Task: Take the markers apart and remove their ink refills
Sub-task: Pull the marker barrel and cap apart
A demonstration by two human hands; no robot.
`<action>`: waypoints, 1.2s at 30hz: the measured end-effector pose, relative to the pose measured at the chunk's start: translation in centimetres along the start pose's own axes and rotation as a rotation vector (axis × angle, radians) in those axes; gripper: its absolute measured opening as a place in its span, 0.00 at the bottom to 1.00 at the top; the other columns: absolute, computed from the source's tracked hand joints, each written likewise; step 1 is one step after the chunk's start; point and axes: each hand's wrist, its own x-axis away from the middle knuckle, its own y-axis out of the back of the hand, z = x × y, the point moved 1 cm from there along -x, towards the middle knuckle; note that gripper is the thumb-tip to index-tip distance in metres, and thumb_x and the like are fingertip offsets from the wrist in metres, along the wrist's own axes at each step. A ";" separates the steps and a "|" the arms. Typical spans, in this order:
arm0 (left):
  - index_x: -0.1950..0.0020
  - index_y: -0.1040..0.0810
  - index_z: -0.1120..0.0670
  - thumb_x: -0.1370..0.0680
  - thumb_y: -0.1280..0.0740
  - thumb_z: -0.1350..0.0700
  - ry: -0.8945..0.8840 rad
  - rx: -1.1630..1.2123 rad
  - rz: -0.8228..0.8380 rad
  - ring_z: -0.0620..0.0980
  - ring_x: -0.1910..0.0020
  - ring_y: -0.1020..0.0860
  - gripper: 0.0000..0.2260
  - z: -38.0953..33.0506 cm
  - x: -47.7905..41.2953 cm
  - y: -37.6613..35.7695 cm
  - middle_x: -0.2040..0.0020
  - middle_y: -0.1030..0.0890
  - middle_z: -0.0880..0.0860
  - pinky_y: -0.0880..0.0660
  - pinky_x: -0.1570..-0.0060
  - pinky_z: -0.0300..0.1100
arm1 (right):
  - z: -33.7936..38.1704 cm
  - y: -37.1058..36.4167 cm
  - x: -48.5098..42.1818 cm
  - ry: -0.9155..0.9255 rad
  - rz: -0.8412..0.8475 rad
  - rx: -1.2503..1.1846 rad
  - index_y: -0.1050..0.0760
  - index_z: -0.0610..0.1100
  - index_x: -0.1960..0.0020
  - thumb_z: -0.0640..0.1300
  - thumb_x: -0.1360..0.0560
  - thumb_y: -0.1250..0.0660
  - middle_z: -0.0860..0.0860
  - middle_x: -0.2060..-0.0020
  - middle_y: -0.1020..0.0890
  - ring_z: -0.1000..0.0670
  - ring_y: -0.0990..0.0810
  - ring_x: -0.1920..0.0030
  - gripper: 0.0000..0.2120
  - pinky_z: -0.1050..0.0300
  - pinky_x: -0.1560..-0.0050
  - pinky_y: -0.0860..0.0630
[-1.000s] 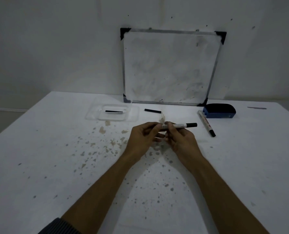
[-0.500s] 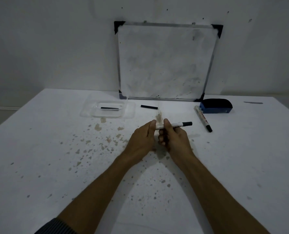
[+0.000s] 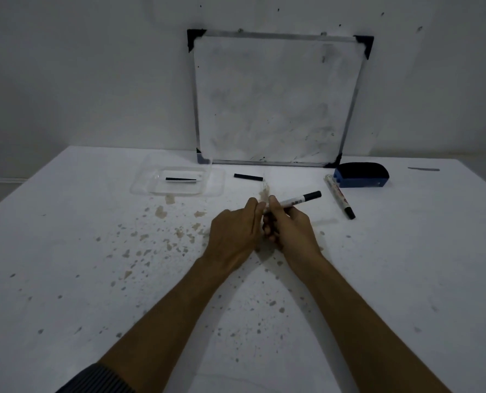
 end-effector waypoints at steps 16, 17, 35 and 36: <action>0.64 0.33 0.49 0.14 0.49 0.41 0.402 0.790 0.212 0.45 0.73 0.35 0.22 -0.1 -0.8 0.3 0.72 0.31 0.45 0.35 0.69 0.42 | 0.2 0.0 -0.3 0.232 0.064 0.114 0.24 0.34 0.51 0.52 0.18 0.36 0.50 0.69 0.25 0.54 0.28 0.70 0.20 0.62 0.68 0.29; 0.61 0.33 0.48 0.14 0.49 0.40 0.346 0.723 0.204 0.47 0.71 0.33 0.20 -0.3 -0.5 0.2 0.69 0.30 0.47 0.32 0.67 0.44 | 0.2 0.1 -0.4 0.189 0.045 0.094 0.24 0.36 0.53 0.53 0.18 0.36 0.50 0.71 0.25 0.54 0.29 0.71 0.19 0.62 0.69 0.29; 0.63 0.31 0.49 0.12 0.49 0.46 0.476 0.783 0.032 0.41 0.75 0.34 0.21 1.6 -1.1 0.5 0.71 0.31 0.45 0.35 0.72 0.37 | 0.1 1.3 -1.6 0.021 -0.014 -0.211 0.24 0.40 0.54 0.48 0.16 0.38 0.49 0.68 0.25 0.54 0.31 0.72 0.14 0.64 0.72 0.31; 0.64 0.31 0.49 0.12 0.49 0.47 0.537 0.827 -0.028 0.41 0.75 0.35 0.21 2.9 -1.1 1.0 0.71 0.31 0.46 0.36 0.72 0.37 | 0.2 2.3 -2.0 0.022 -0.061 -0.267 0.24 0.41 0.55 0.48 0.16 0.38 0.49 0.68 0.25 0.54 0.31 0.72 0.13 0.64 0.72 0.32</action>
